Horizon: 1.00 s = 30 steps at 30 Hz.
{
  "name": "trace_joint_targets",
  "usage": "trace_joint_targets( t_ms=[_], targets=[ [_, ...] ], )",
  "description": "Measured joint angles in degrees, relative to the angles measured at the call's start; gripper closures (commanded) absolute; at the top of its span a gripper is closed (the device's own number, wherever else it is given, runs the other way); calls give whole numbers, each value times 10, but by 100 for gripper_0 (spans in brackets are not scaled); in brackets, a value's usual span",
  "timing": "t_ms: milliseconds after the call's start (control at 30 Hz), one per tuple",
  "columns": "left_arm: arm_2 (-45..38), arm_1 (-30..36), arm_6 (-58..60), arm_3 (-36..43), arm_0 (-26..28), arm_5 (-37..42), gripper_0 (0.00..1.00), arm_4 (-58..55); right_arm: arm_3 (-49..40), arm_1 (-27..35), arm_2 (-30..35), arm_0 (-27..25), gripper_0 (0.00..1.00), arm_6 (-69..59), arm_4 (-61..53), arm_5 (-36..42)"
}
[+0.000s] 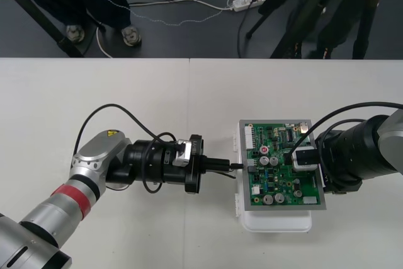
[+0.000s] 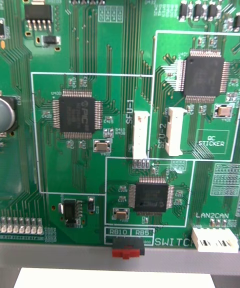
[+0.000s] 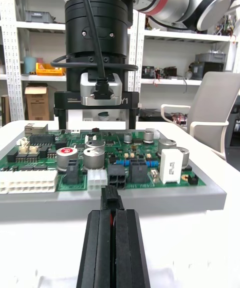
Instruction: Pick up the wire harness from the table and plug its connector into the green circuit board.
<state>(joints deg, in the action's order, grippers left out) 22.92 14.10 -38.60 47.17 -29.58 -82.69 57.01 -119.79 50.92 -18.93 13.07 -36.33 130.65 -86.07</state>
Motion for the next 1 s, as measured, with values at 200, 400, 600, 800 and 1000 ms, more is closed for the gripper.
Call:
trace_joint_targets(
  t_ms=[200, 400, 600, 800, 1000],
  targets=[
    [0, 22, 0, 26, 1, 0, 100, 0, 0, 0, 0, 0, 0, 0, -1, 0],
    [0, 36, 0, 53, 6, 0, 100, 0, 0, 0, 0, 0, 0, 0, -1, 0],
    [0, 37, 1, 82, 20, 0, 100, 2, 0, 0, 0, 0, 0, 0, -1, -1],
    [0, 37, 18, 122, 39, 0, 100, 8, 0, 0, 0, 0, 0, 0, -2, -2],
    [0, 37, 44, 123, 44, 1, 100, 9, 0, 0, 0, 0, 0, 0, -3, -3]
  ],
)
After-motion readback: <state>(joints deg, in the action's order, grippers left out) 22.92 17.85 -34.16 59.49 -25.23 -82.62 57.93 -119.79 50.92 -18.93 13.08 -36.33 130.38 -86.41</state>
